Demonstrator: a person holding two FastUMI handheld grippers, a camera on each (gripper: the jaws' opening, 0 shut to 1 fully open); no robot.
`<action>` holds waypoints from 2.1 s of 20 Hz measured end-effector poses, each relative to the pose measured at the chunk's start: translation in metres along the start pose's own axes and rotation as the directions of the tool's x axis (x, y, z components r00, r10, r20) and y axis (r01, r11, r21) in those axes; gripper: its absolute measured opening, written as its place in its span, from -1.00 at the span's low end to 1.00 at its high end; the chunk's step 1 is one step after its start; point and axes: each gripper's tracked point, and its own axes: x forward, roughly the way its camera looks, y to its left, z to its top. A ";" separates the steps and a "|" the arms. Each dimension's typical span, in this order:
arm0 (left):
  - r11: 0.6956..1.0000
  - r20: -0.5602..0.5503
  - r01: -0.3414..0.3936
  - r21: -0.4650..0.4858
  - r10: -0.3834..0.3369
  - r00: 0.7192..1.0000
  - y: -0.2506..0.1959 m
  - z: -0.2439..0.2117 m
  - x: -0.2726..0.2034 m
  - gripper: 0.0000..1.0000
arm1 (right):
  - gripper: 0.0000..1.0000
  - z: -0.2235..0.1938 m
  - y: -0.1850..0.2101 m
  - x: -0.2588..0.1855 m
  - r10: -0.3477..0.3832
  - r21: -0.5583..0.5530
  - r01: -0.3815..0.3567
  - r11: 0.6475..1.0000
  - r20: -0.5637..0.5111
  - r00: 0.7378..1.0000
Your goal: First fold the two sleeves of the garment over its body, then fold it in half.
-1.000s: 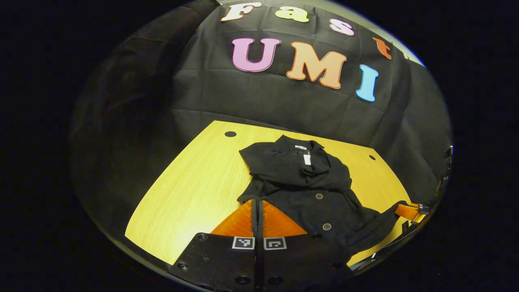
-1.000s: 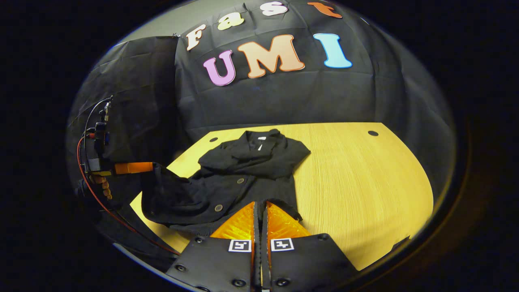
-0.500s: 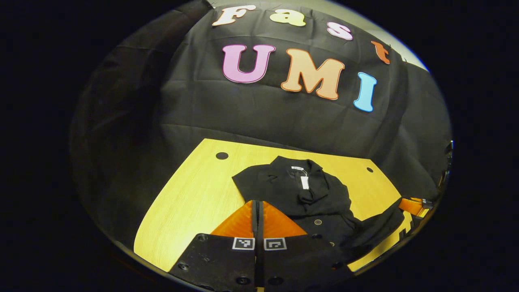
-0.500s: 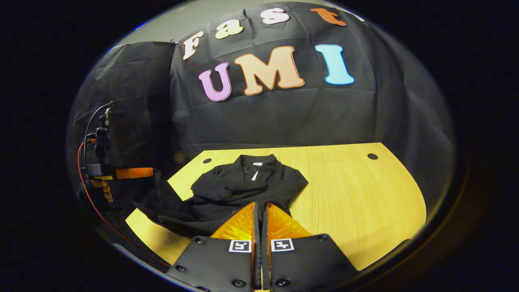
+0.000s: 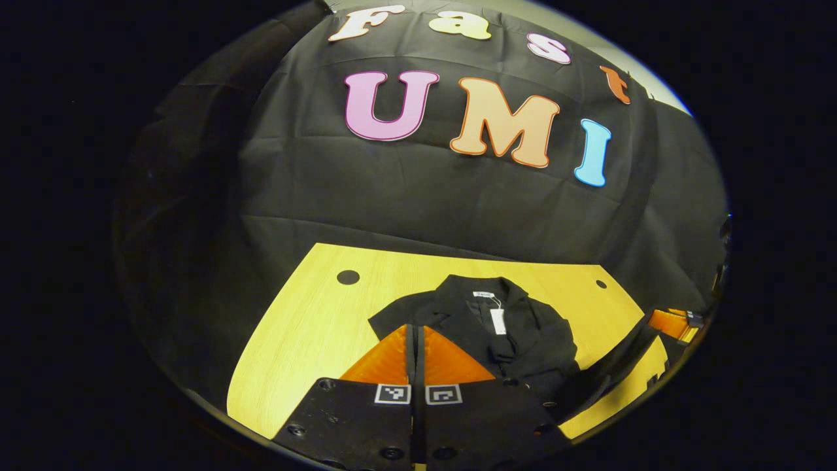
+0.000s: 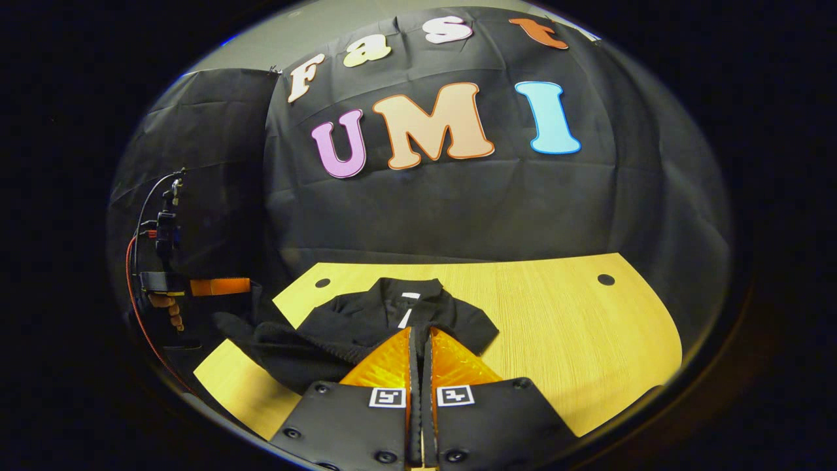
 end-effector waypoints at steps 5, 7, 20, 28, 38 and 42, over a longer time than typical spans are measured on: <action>1.000 -0.023 0.018 0.013 -0.018 1.000 0.004 0.008 0.030 -1.00 | -0.94 0.017 -0.007 0.025 -0.030 0.015 0.030 0.999 0.006 1.000; 0.999 -0.033 0.026 0.026 -0.025 0.999 0.005 0.008 0.042 -1.00 | -0.94 0.021 -0.011 0.036 -0.045 0.026 0.044 0.999 0.003 0.999; 0.996 0.190 -0.014 0.090 -0.004 0.982 0.023 0.068 0.102 0.86 | 0.92 0.047 -0.040 0.090 -0.247 0.094 0.243 0.966 0.042 0.968; 0.995 0.326 -0.002 0.097 -0.030 0.945 0.009 0.105 0.041 0.87 | 0.94 0.091 -0.011 0.022 -0.291 0.063 0.284 0.957 0.253 0.923; 0.989 0.505 -0.088 0.120 0.015 0.863 -0.024 0.113 -0.114 0.84 | 0.94 0.076 0.031 -0.114 -0.185 0.009 0.199 0.980 0.411 0.893; 0.987 0.535 -0.099 0.129 0.015 0.845 -0.045 0.097 -0.169 0.84 | 0.93 0.049 0.044 -0.167 -0.155 0.013 0.166 0.986 0.432 0.889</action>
